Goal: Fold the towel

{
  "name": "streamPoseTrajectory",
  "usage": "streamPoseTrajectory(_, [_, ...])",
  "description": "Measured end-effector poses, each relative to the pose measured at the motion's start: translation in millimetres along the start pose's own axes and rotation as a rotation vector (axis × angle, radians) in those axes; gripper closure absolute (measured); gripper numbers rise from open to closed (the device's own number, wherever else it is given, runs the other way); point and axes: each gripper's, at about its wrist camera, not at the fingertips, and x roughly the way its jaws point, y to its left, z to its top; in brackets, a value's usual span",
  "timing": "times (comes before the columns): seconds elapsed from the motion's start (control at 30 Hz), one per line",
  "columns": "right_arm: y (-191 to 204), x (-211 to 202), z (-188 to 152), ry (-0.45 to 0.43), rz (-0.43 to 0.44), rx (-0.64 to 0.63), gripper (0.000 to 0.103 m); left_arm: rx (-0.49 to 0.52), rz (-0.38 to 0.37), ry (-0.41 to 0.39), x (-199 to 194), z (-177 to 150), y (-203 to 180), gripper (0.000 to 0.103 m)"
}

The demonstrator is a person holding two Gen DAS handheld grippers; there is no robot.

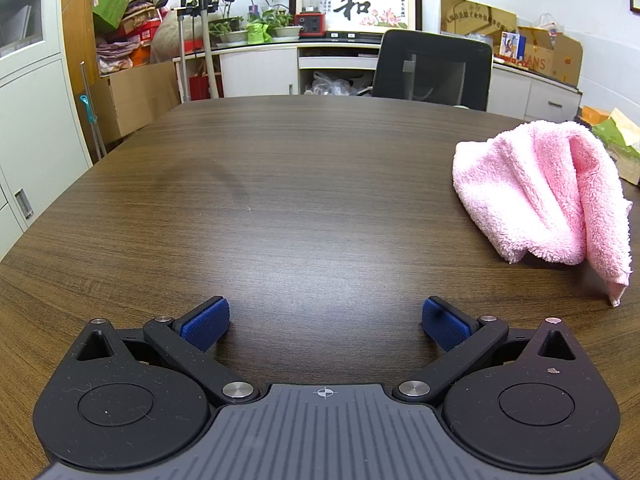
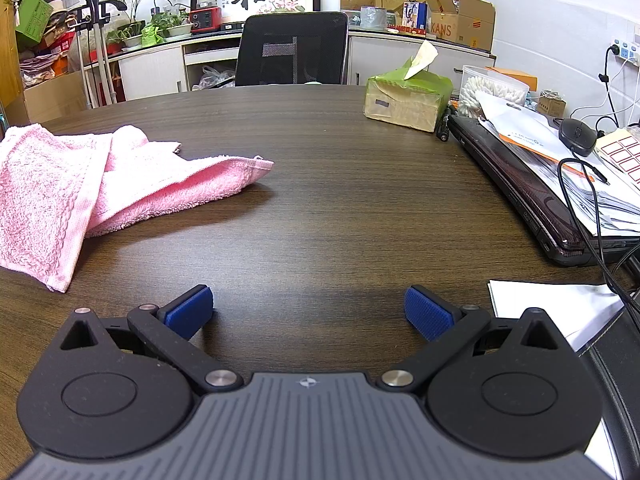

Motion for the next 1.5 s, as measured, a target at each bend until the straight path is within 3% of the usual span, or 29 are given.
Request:
streamPoseTrajectory(0.9, [11, 5, 5, -0.004, -0.010, 0.012, 0.000, 0.000, 0.000, 0.000, 0, 0, 0, 0.000])
streamPoseTrajectory(1.3, [31, 10, 38, -0.062, 0.180, 0.179, 0.003, 0.000, 0.000, 0.000, -1, 0, 0, 0.000])
streamPoseTrajectory(1.5, [31, 31, 61, -0.062, 0.189, 0.246, 0.005, 0.000, -0.005, -0.001, -1, -1, 0, 0.000])
